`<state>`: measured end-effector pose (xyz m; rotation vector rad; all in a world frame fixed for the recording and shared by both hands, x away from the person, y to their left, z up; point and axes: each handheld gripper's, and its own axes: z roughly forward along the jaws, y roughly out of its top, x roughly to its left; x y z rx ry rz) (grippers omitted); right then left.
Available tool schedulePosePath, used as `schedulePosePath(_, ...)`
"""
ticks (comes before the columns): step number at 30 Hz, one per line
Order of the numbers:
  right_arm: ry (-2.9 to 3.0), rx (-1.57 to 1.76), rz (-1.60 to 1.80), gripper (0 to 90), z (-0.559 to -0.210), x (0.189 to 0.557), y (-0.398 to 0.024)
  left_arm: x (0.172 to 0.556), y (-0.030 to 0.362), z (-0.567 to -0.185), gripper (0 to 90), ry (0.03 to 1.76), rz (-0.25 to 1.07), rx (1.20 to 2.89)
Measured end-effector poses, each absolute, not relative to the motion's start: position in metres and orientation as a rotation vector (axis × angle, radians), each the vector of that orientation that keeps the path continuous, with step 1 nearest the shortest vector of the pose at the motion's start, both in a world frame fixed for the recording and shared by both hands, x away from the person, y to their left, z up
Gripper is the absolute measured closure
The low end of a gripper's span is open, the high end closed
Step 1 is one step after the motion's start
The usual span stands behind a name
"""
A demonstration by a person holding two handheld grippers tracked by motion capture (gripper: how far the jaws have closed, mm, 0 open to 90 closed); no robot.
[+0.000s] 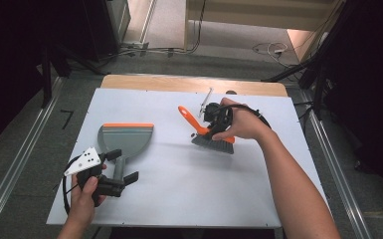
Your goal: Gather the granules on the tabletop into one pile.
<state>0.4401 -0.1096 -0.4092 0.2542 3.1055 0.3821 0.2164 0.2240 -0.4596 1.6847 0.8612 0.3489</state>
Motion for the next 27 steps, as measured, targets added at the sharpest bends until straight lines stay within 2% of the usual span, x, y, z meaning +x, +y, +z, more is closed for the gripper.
schedulePosePath(14, 3.020, 0.403, 0.505, 68.3, -0.379, 0.436, -0.138, 0.216, 0.225, -0.458, 0.3, 0.861, 0.353, 1.678)
schedulePosePath(27, 2.843, 0.838, 0.820, 68.3, -0.373, 0.405, -0.188, 0.215, 0.223, -0.457, 0.3, 0.858, 0.367, 1.680)
